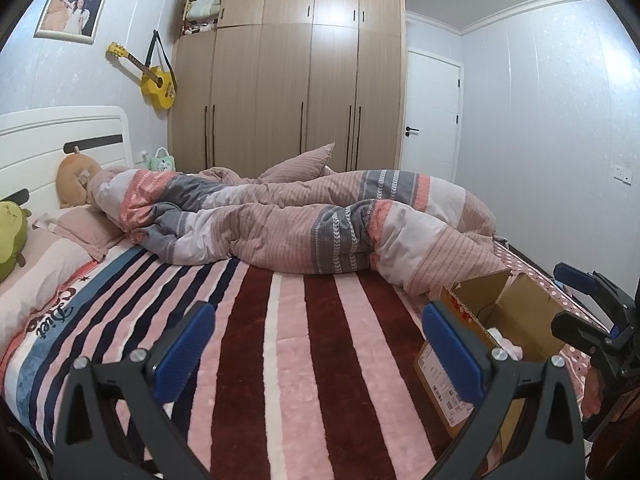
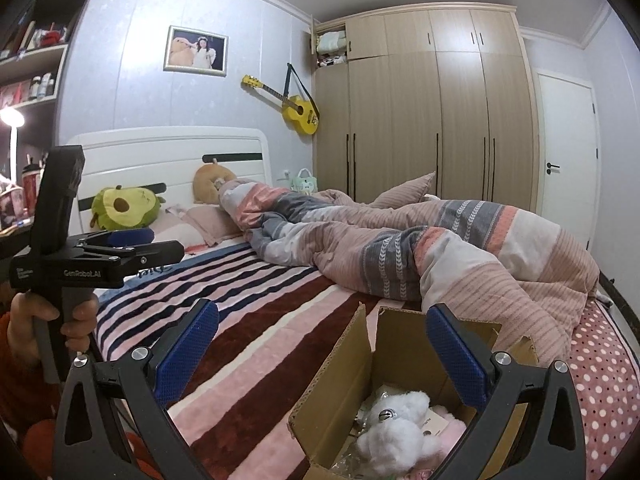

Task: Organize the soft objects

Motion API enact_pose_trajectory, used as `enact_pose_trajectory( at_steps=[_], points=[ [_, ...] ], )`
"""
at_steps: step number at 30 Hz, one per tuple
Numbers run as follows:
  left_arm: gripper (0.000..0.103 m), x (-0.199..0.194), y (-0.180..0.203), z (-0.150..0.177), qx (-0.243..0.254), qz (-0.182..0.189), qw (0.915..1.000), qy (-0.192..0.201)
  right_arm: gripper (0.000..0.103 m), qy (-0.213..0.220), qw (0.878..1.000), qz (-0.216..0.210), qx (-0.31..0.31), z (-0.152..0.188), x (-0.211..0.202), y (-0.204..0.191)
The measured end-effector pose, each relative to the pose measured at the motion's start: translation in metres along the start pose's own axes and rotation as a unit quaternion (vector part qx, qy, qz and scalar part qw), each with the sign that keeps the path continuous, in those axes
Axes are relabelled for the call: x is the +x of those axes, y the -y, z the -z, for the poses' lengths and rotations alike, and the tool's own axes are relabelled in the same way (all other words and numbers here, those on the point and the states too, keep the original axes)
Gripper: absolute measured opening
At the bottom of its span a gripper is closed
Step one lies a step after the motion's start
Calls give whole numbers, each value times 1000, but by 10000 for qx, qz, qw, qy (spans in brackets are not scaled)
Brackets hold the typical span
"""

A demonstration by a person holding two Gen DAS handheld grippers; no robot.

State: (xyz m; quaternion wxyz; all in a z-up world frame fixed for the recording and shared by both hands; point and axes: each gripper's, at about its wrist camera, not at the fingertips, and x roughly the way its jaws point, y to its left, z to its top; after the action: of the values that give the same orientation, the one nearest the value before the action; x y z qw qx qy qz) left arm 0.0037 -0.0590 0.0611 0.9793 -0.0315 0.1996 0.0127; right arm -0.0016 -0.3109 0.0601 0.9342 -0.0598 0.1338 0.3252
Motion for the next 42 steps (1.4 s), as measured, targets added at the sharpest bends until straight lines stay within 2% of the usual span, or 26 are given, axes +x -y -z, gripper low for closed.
enact_pose_trajectory(
  at_steps=[10,25,42],
  points=[
    [102,-1,1,2,31,24,10000,1,103,-4,10000,8,33,1,0,1],
    [102,-2,7,3,161,254,9995,-58,103,-96,9997,157,167,5,0,6],
    [102,-1,9,5,183,283,9994,-103,103,-113,9996,182,196,7,0,8]
  ],
)
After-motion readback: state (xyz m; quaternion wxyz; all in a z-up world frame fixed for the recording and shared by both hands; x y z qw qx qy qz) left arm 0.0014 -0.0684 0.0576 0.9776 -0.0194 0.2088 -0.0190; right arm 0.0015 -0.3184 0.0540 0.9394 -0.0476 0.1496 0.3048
